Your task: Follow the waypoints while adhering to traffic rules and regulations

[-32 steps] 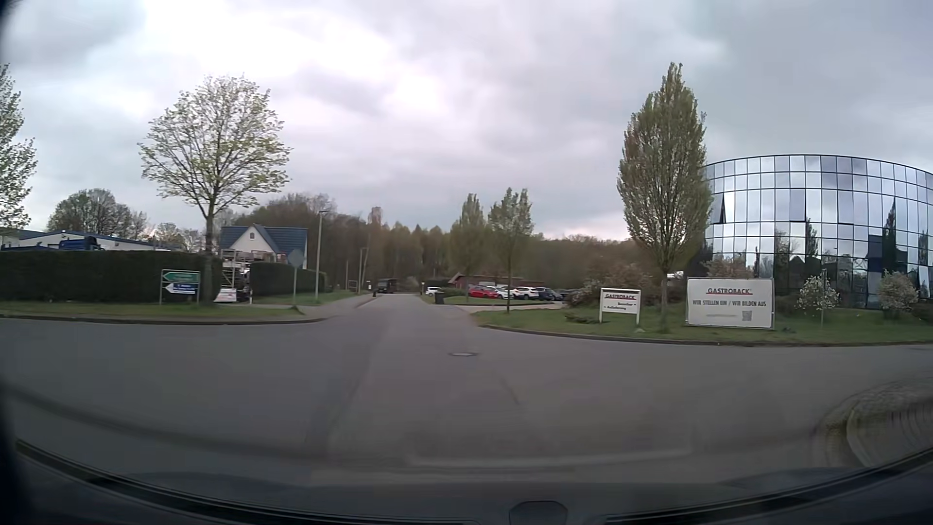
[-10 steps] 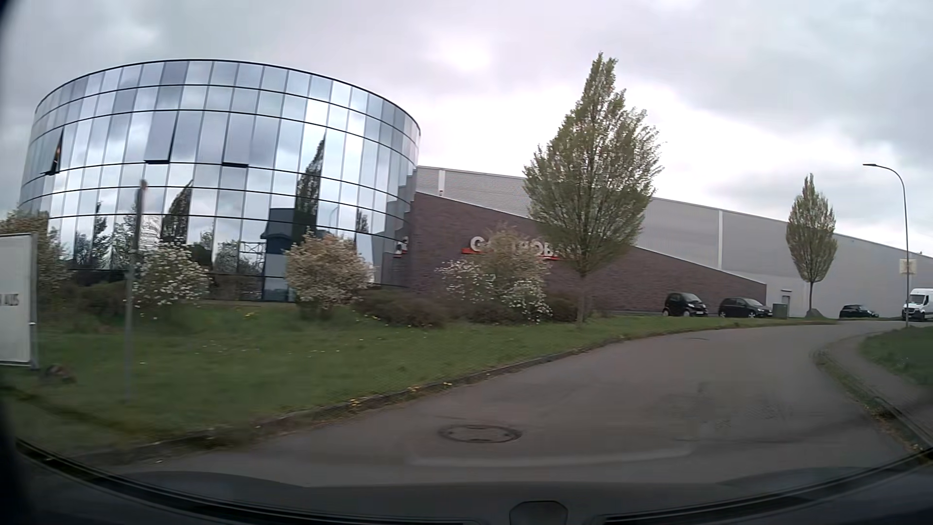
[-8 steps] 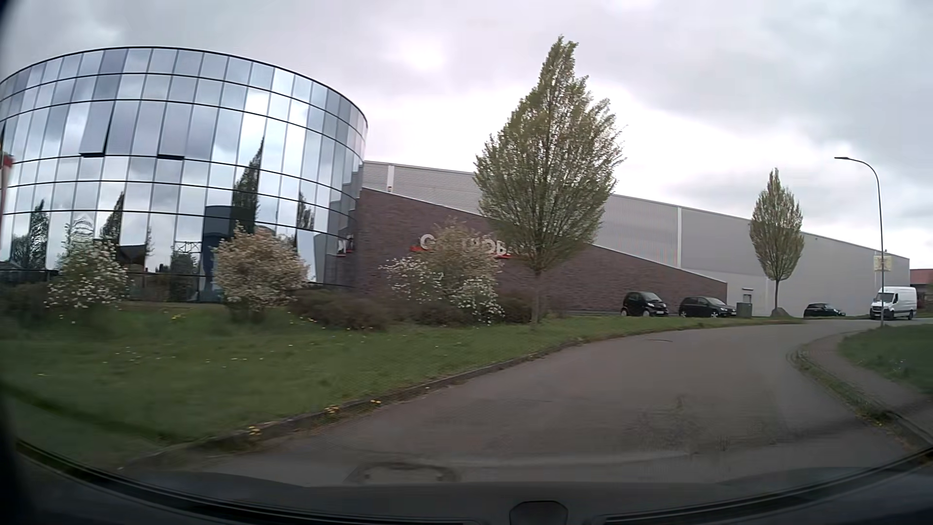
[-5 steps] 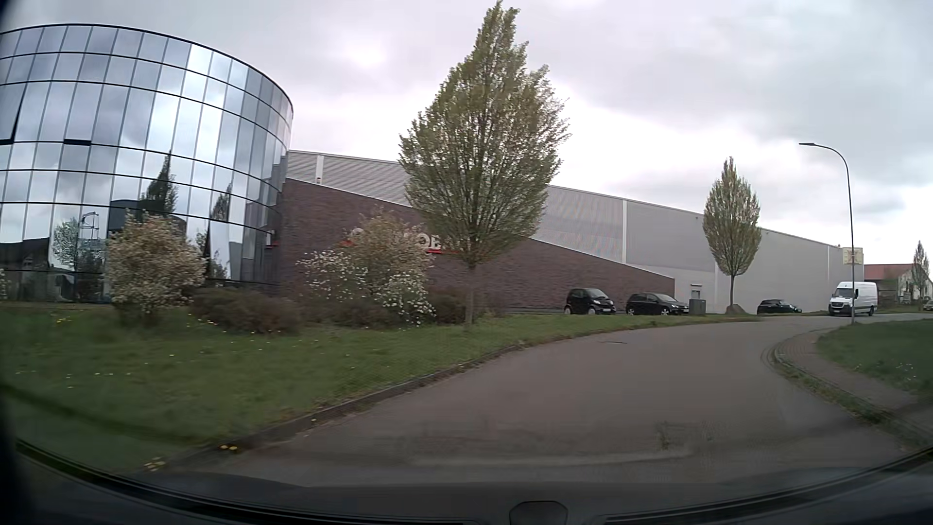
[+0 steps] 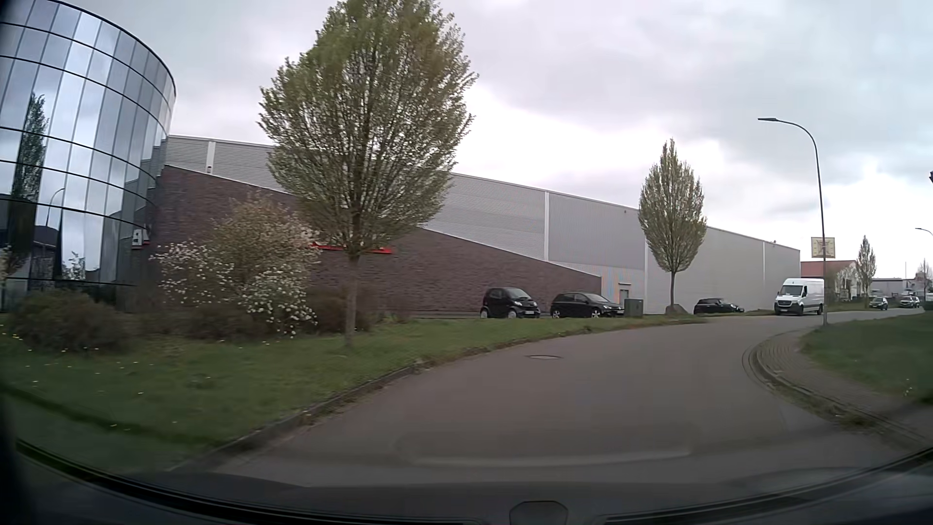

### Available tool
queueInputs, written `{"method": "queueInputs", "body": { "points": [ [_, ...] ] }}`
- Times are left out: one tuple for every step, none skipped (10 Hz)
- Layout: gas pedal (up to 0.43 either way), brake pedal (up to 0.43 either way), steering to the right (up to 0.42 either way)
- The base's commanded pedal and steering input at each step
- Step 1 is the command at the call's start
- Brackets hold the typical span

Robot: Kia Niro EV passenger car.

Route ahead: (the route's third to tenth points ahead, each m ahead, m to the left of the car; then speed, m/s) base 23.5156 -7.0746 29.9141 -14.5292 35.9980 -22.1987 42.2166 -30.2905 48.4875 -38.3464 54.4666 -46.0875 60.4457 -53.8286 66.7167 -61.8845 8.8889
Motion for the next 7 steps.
{"method": "queueInputs", "body": {
  "points": [
    [0.287, 0.000, 0.141],
    [0.287, 0.000, 0.141],
    [0.287, 0.000, 0.142],
    [0.287, 0.000, 0.142],
    [0.287, 0.000, 0.142],
    [0.287, 0.000, 0.142],
    [0.287, 0.000, 0.143]
  ]
}}
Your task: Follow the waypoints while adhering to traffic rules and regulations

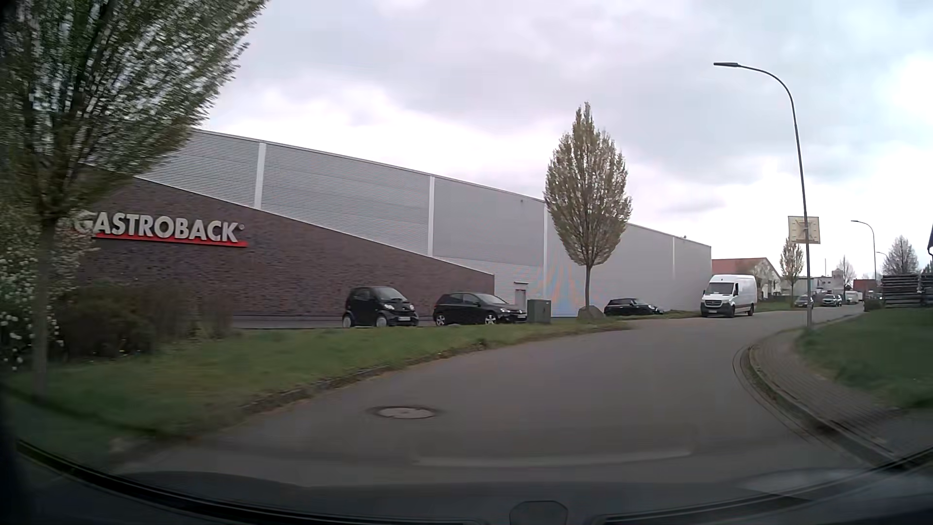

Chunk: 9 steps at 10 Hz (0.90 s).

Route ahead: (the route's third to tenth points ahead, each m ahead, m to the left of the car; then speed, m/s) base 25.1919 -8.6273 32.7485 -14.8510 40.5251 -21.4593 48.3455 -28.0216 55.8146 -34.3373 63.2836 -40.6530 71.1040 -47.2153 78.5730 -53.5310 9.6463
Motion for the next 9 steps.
{"method": "queueInputs", "body": {
  "points": [
    [0.287, 0.000, 0.146],
    [0.287, 0.000, 0.152],
    [0.287, 0.000, 0.158],
    [0.287, 0.000, 0.161],
    [0.287, 0.000, 0.161],
    [0.287, 0.000, 0.161],
    [0.287, 0.006, 0.161],
    [0.287, 0.000, 0.161],
    [0.287, 0.000, 0.161]
  ]
}}
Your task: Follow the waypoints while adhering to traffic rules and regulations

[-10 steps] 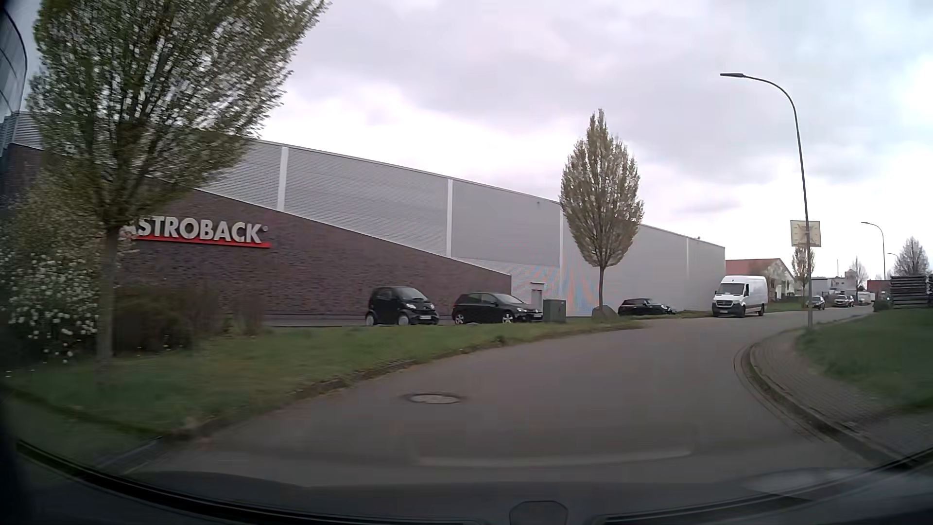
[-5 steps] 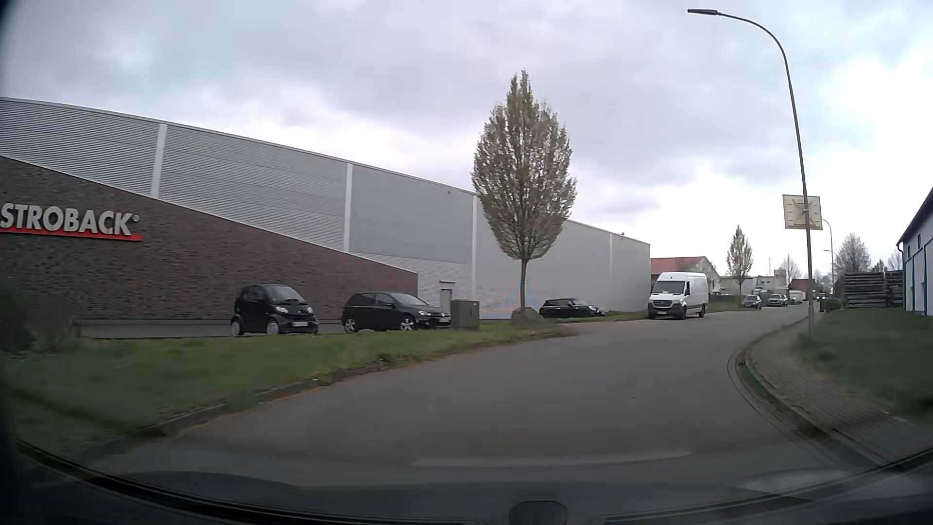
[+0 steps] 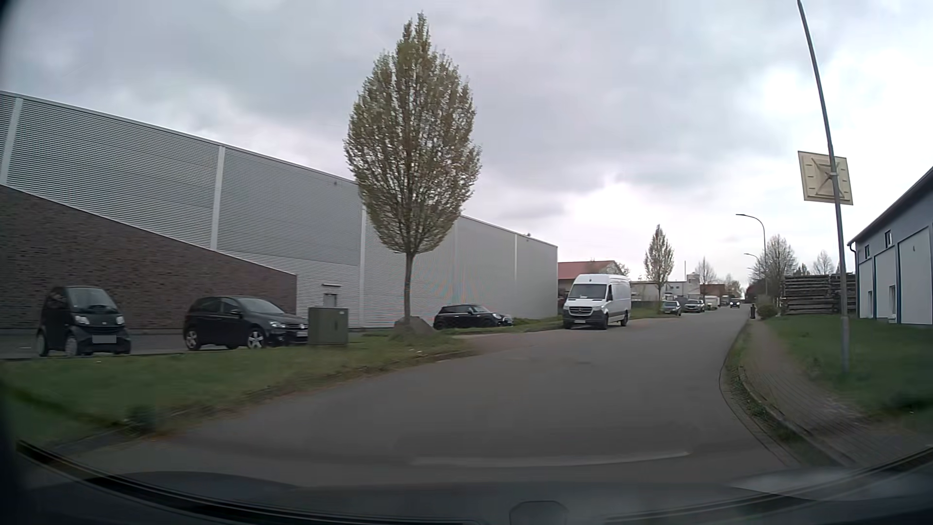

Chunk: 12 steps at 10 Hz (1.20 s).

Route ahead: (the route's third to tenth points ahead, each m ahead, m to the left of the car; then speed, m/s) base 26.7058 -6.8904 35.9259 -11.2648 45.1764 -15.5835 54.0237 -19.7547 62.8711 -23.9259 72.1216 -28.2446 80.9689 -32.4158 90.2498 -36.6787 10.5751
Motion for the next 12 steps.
{"method": "queueInputs", "body": {
  "points": [
    [0.280, 0.000, 0.161],
    [0.268, 0.000, 0.161],
    [0.260, 0.000, 0.161],
    [0.260, 0.000, 0.161],
    [0.260, 0.000, 0.160],
    [0.260, 0.000, 0.157],
    [0.260, 0.000, 0.151],
    [0.260, 0.000, 0.145],
    [0.260, 0.000, 0.134],
    [0.260, 0.000, 0.116],
    [0.260, 0.000, 0.101],
    [0.260, 0.000, 0.081]
  ]
}}
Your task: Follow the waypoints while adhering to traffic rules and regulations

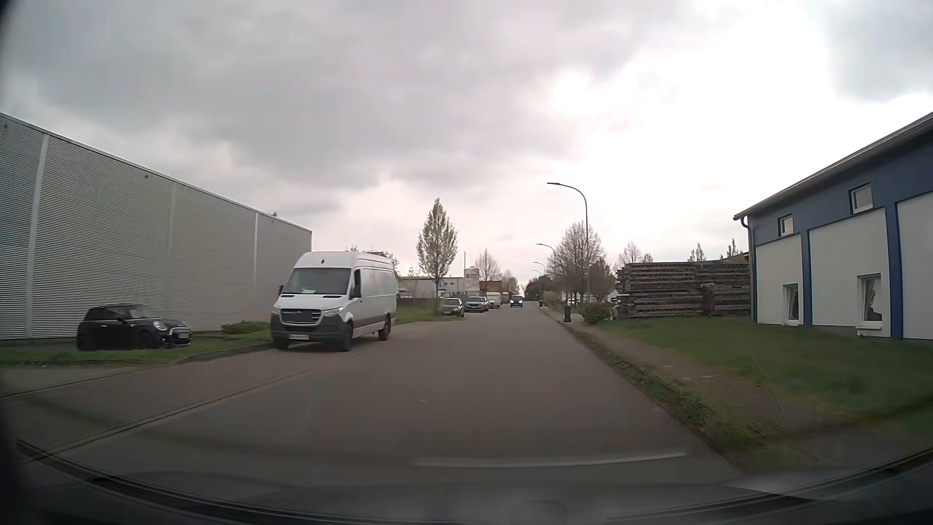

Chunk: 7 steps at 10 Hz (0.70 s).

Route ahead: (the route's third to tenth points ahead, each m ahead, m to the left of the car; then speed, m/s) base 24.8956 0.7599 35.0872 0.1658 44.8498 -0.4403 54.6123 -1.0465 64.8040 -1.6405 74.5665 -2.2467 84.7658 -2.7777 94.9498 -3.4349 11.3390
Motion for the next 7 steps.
{"method": "queueInputs", "body": {
  "points": [
    [0.260, 0.000, 0.062],
    [0.268, 0.000, 0.044],
    [0.268, 0.000, 0.026],
    [0.268, 0.000, 0.018],
    [0.268, 0.000, 0.014],
    [0.268, 0.000, 0.013],
    [0.268, 0.006, 0.013]
  ]
}}
